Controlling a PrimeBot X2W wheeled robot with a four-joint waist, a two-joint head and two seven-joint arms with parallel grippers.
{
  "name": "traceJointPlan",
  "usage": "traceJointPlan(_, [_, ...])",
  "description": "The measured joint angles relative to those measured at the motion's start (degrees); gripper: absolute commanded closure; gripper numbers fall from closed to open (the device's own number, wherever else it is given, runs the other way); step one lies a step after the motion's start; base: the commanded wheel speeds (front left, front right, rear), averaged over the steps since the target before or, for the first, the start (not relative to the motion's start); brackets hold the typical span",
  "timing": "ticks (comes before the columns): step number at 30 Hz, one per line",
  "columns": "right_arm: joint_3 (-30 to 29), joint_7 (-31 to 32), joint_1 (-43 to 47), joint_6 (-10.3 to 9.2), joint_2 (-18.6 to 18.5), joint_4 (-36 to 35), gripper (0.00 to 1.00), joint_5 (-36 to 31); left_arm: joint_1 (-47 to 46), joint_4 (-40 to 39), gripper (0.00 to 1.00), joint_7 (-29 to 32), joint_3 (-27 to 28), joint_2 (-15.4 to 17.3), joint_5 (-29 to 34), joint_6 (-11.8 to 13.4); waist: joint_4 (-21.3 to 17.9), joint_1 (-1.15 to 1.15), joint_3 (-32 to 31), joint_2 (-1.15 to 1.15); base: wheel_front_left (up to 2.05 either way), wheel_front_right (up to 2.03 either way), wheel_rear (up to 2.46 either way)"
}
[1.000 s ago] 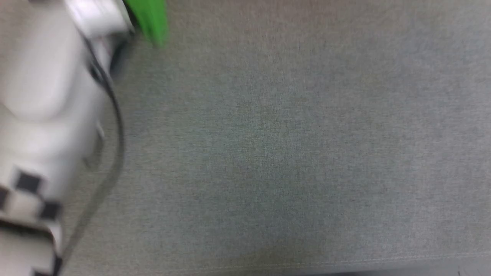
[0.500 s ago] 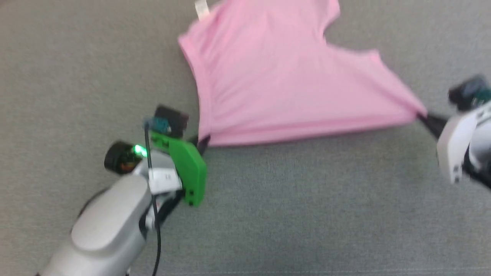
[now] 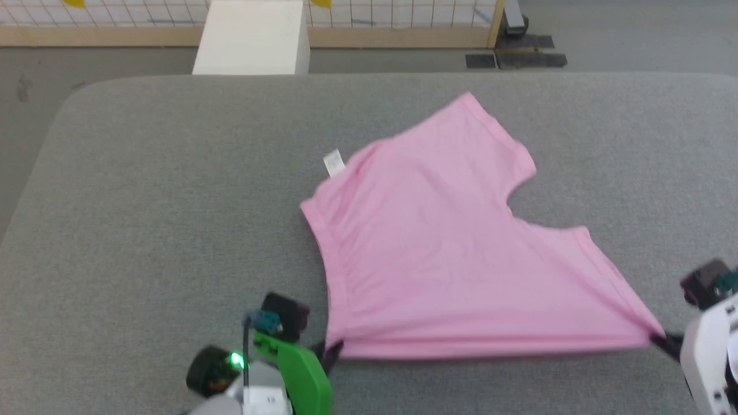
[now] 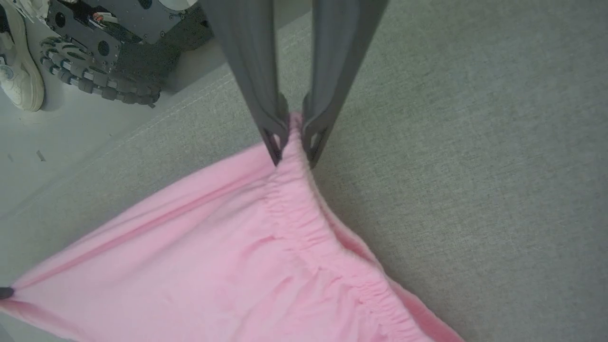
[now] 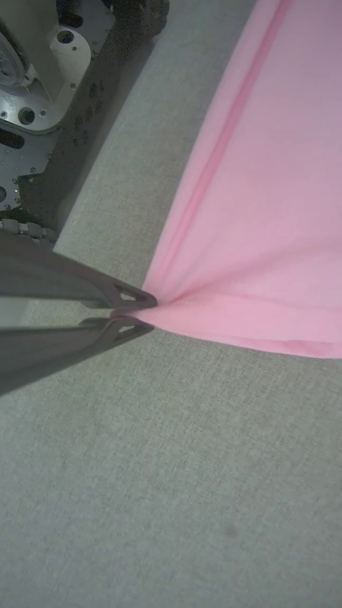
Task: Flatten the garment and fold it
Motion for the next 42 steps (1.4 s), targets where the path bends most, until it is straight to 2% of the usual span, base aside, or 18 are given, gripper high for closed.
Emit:
traceJointPlan(2, [-2.22,2.29,4.28,0.0,-0.59,-2.13,1.0,0.21,2.14,-1.53,1.0,0.14,-0.77,0.2,-0.25,0.64,0.36,0.0,-0.82,0.0,0.0,0.0,0.0])
traceJointPlan(3, [-6.58,4.86,10.21,0.0,-0.99,-6.06,1.0,0.11,5.01,-3.57,1.0,0.26,-1.68,0.51,-0.33,1.89,1.05,0.0,-1.57,0.0,0.0,0.0,0.0])
traceJointPlan(8, [-14.27,5.84,14.27,0.0,0.03,-11.73,1.0,-0.99,6.22,-4.94,1.0,0.25,-2.22,0.78,-0.21,2.91,1.64,0.0,-1.19,0.0,0.0,0.0,0.0])
traceJointPlan(15, [-21.71,6.46,13.73,-0.01,1.96,-18.62,1.0,-1.82,3.07,-6.55,1.0,0.47,-1.1,0.46,0.14,2.89,3.02,0.0,1.24,0.0,0.0,0.0,0.0])
traceJointPlan(21, [-24.81,8.43,5.78,-0.02,2.37,-21.74,1.0,-1.8,-3.96,-8.67,1.0,2.31,-0.89,0.04,2.41,1.23,4.59,0.0,4.83,0.0,0.0,0.0,0.0])
traceJointPlan(29, [-22.3,13.21,-11.05,-0.02,1.91,-20.3,1.0,-3.93,-13.3,-9.95,1.0,5.04,0.29,-3.25,2.49,-1.14,7.74,0.0,11.12,0.0,0.0,0.0,0.0])
traceJointPlan(35, [-17.84,16.16,-24.74,-0.03,3.09,-12.68,1.0,-6.95,-19.91,-7.95,1.0,6.3,2.29,-4.86,2.12,-2.67,10.38,0.01,16.09,0.0,0.0,0.0,0.0])
traceJointPlan(42, [-10.63,16.72,-36.5,-0.03,3.28,-3.32,1.0,-11.52,-24.66,-3.91,1.0,5.23,5.36,-7.3,0.91,-2.79,13.2,0.02,21.51,0.0,0.0,0.0,0.0])
